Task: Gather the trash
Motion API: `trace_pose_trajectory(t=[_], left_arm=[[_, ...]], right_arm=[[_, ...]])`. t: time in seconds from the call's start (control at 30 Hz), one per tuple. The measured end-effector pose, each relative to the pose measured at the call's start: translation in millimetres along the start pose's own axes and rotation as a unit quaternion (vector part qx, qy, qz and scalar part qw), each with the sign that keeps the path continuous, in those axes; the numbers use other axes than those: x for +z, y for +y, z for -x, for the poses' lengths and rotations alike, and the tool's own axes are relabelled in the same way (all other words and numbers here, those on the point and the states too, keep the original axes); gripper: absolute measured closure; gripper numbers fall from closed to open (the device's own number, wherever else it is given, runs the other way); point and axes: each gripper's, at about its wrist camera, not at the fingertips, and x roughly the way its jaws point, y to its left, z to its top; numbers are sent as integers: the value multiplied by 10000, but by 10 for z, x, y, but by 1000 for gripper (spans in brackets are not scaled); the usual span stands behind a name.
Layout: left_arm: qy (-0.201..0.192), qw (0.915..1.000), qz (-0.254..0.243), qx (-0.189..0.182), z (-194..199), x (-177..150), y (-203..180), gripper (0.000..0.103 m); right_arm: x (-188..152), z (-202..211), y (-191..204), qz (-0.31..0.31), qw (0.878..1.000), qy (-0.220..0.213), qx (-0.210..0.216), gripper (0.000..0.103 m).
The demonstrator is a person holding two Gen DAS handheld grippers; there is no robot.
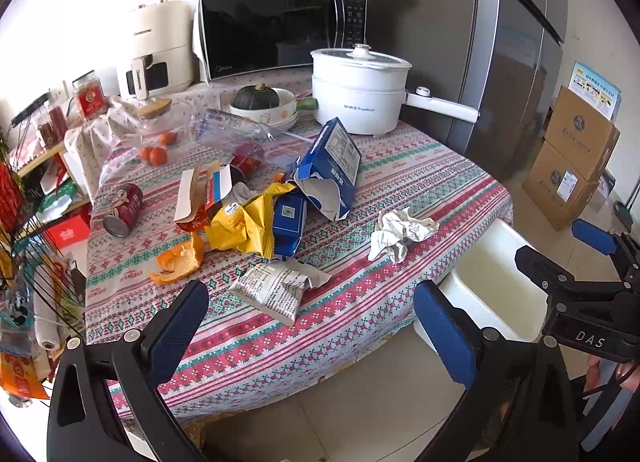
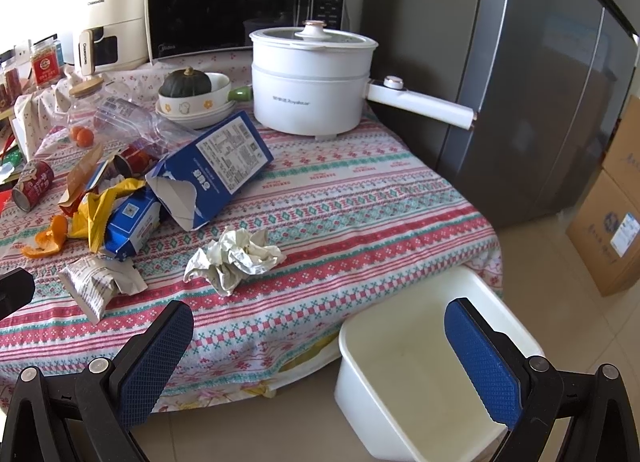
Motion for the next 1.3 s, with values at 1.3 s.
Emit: trace_pose_trajectory(t=[1.3], left_arm=[[-3, 10000, -52, 76, -12, -28, 55, 0]], right_arm=[[-3, 33, 20, 50, 10000, -56, 24, 0]])
